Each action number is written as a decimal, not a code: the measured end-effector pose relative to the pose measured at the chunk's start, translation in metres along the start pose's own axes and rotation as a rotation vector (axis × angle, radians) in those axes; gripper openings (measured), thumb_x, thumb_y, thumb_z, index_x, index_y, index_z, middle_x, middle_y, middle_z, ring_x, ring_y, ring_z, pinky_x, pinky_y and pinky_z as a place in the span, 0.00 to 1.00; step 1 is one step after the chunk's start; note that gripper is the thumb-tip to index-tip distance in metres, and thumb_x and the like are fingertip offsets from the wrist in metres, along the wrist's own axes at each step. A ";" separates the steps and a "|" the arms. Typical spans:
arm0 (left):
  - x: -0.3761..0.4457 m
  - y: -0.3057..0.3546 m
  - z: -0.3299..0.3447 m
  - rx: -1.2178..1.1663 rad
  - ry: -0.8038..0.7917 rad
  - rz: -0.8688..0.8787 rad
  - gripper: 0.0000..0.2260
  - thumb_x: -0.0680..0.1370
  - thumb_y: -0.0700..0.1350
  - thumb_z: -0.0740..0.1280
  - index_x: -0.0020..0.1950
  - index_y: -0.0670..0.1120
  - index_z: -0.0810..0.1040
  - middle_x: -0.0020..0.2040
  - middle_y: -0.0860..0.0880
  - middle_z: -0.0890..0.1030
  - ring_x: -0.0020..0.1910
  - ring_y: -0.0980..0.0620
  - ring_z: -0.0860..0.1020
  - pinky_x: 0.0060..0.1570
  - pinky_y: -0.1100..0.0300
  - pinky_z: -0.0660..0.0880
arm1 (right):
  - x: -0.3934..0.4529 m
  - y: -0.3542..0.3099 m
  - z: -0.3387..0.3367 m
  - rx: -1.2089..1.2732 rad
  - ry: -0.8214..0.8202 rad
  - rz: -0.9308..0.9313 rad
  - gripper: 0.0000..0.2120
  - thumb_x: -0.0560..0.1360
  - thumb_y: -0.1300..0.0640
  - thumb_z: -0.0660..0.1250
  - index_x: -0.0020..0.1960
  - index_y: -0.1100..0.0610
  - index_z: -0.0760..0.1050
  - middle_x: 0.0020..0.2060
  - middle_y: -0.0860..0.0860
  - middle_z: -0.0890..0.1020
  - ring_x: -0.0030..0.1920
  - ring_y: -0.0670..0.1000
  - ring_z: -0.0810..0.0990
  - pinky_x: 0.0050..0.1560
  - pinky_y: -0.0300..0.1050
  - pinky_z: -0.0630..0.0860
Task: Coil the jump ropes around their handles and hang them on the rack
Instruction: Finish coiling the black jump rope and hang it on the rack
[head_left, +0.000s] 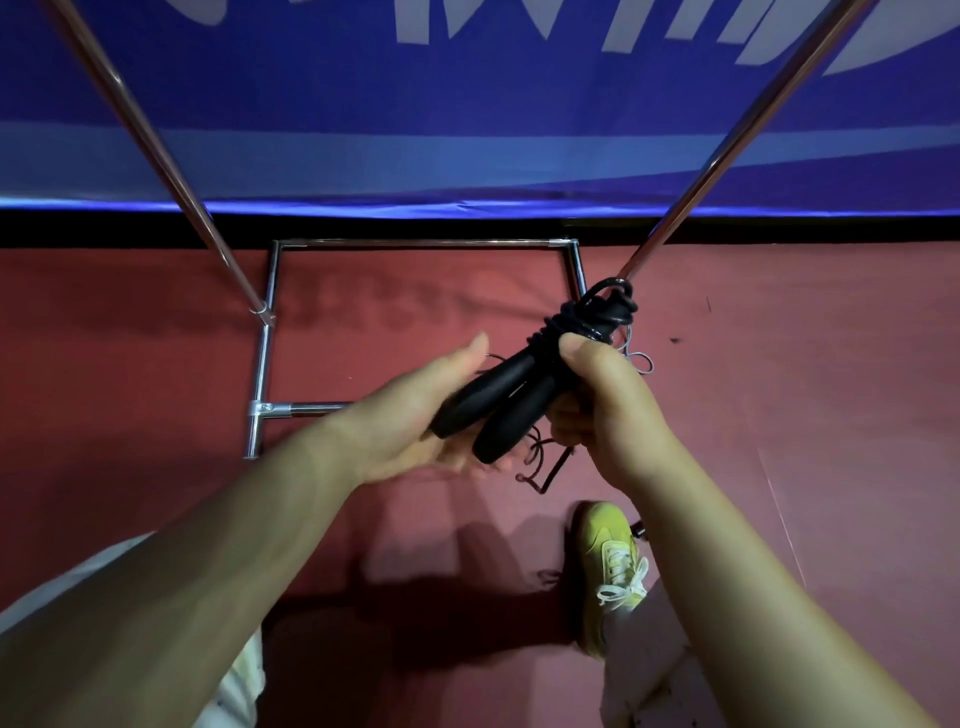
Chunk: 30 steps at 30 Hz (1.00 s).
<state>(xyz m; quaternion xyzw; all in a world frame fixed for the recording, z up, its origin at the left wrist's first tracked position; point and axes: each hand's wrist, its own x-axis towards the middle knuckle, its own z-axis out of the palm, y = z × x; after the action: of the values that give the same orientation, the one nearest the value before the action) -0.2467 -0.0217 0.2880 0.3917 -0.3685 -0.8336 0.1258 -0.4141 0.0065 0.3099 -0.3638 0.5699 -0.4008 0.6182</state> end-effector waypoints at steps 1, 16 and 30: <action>-0.003 -0.002 -0.002 -0.091 -0.131 -0.056 0.33 0.66 0.71 0.60 0.46 0.42 0.83 0.39 0.43 0.83 0.35 0.47 0.80 0.37 0.58 0.75 | -0.001 0.001 -0.002 0.030 -0.043 -0.007 0.12 0.63 0.47 0.63 0.30 0.53 0.64 0.22 0.45 0.62 0.23 0.45 0.57 0.29 0.43 0.51; 0.002 -0.002 0.011 0.242 0.115 0.028 0.31 0.69 0.69 0.52 0.40 0.43 0.79 0.30 0.45 0.77 0.21 0.55 0.60 0.24 0.65 0.56 | 0.002 -0.009 -0.012 -0.265 -0.190 0.055 0.18 0.83 0.48 0.49 0.37 0.54 0.62 0.28 0.48 0.65 0.25 0.45 0.57 0.27 0.39 0.54; 0.007 -0.002 -0.005 0.345 0.360 0.065 0.20 0.78 0.56 0.55 0.43 0.42 0.78 0.31 0.47 0.77 0.21 0.55 0.66 0.28 0.58 0.72 | 0.007 0.005 -0.012 -0.555 -0.018 0.159 0.35 0.77 0.31 0.48 0.36 0.57 0.79 0.30 0.52 0.83 0.44 0.59 0.82 0.55 0.53 0.74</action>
<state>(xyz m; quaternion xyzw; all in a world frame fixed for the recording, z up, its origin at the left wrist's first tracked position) -0.2473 -0.0264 0.2805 0.5374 -0.4893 -0.6709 0.1474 -0.4249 0.0022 0.3013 -0.4767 0.6791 -0.1766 0.5295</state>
